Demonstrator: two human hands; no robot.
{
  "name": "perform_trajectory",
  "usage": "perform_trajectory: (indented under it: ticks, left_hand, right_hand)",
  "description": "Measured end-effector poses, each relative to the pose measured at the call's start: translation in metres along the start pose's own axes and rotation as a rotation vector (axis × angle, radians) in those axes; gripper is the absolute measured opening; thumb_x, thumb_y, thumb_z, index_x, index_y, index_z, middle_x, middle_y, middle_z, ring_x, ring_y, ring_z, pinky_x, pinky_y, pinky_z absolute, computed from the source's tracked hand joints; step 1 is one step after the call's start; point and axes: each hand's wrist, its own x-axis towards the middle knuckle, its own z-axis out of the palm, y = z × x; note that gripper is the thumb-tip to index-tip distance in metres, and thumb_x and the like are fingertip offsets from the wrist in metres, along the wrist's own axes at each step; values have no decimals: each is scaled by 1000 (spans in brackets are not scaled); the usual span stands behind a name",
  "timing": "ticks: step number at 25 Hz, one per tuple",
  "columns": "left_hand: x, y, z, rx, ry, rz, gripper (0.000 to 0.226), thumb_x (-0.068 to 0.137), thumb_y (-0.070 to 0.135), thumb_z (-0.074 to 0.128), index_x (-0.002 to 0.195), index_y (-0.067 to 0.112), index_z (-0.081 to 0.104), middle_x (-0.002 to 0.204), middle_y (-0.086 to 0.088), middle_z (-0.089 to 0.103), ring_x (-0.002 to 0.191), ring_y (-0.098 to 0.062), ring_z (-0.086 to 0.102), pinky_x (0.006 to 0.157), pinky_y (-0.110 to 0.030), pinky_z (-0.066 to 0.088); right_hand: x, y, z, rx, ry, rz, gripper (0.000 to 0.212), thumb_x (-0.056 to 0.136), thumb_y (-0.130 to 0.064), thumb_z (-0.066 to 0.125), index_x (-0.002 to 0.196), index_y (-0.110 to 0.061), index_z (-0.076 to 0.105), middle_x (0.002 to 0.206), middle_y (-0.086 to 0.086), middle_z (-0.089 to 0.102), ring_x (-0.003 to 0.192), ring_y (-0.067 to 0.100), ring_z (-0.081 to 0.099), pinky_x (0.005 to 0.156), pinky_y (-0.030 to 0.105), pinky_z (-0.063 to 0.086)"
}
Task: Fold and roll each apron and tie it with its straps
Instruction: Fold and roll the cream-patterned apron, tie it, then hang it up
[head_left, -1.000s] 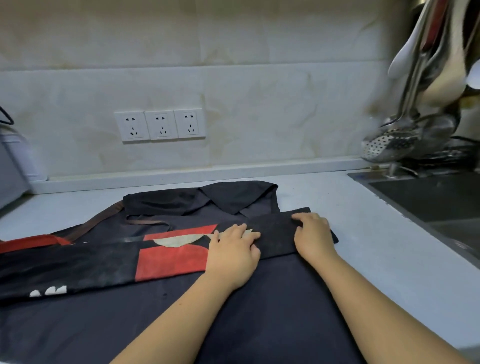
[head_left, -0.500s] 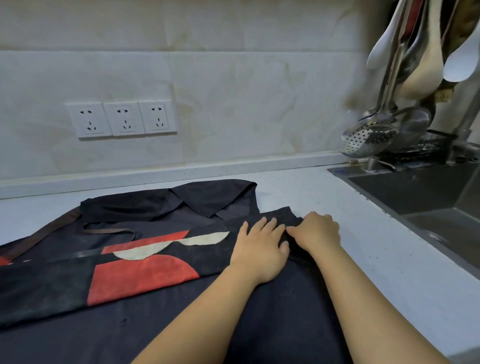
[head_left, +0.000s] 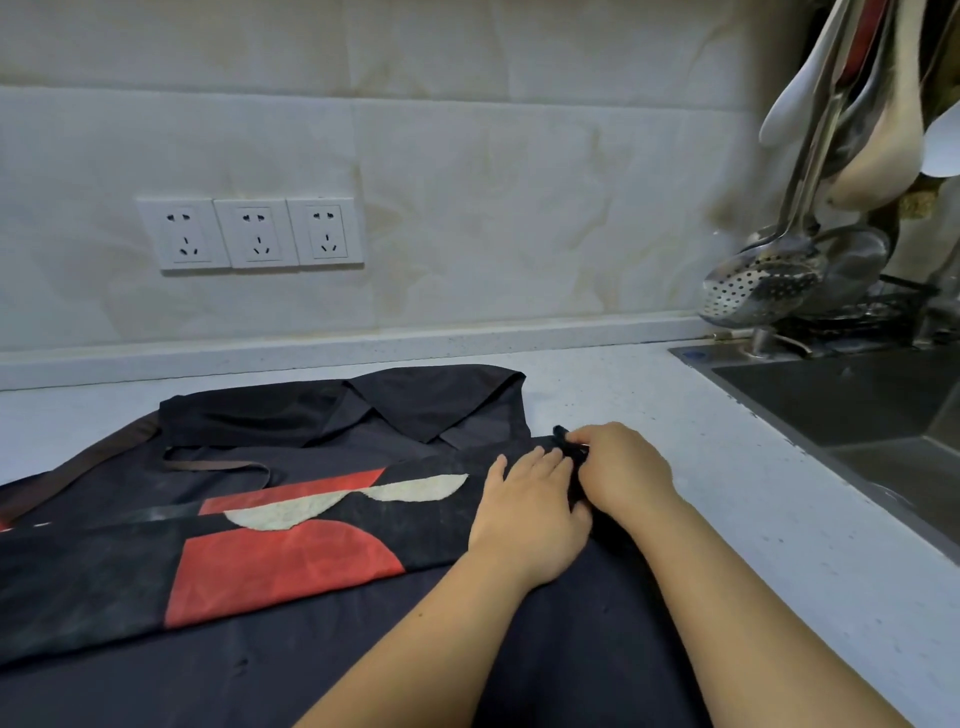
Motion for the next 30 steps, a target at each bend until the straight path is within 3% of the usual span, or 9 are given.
perform_trajectory:
  ticks: [2,5,8,11,14,17,19,22,30]
  left_hand:
    - [-1,-1,-1,-71,31,-21,60,96,30,38,153,19,24,161,4,22,148,-11,13,122,-40,2]
    - [-2,0,-4,-157,43,-20,66,92,17,37,155,22,16,162,6,16,147,-11,15,122,-40,4]
    - [-2,2,-8,-143,9,-14,65,94,18,33,155,27,11,160,10,21,147,-15,17,121,-42,6]
    - [-1,2,-6,-15,-35,-6,58,98,28,29,155,29,15,161,11,17,147,-17,13,120,-44,4]
    - [0,5,-5,43,-37,-17,53,99,32,26,152,27,25,161,12,17,146,-16,14,118,-45,6]
    - [2,5,-6,47,-16,-34,50,100,32,24,149,29,31,159,15,22,144,-14,18,115,-45,9]
    - [5,4,-7,37,5,-29,46,101,30,26,144,29,39,156,17,28,141,-12,22,112,-44,12]
    - [5,3,-4,34,46,-22,42,101,28,28,138,27,45,151,17,34,137,-12,26,109,-43,14]
    - [6,-3,0,-89,88,-22,39,97,22,32,128,25,56,141,16,43,134,-8,30,112,-36,13]
  right_hand:
    - [-6,-5,2,-166,-22,-132,31,94,-17,38,110,-25,63,113,0,58,98,21,58,71,28,40]
    - [-7,-3,2,-159,-153,-174,30,97,-26,34,112,-25,59,107,-4,57,99,18,55,74,29,40]
    - [0,8,-5,171,-275,-70,33,98,-21,34,105,-15,66,96,0,63,84,15,54,75,29,44]
    - [0,13,-9,421,-237,61,24,91,-7,47,94,-11,70,76,3,63,66,17,52,63,28,43]
    - [-1,12,-9,329,-174,99,22,89,-21,58,100,-4,66,80,12,63,77,28,61,72,33,50]
    - [1,14,-12,142,-215,142,14,87,-20,57,81,-7,59,70,9,56,69,25,55,66,30,45]
    - [1,16,-16,118,-265,151,18,89,-19,58,98,-5,66,94,10,67,90,25,64,80,32,52]
    - [-1,13,-16,139,-256,129,39,89,-11,60,126,3,58,128,19,61,117,31,58,99,39,47]
    - [-10,-6,-3,-33,-89,-73,25,87,-10,52,112,-12,58,111,6,55,97,23,55,75,30,45]
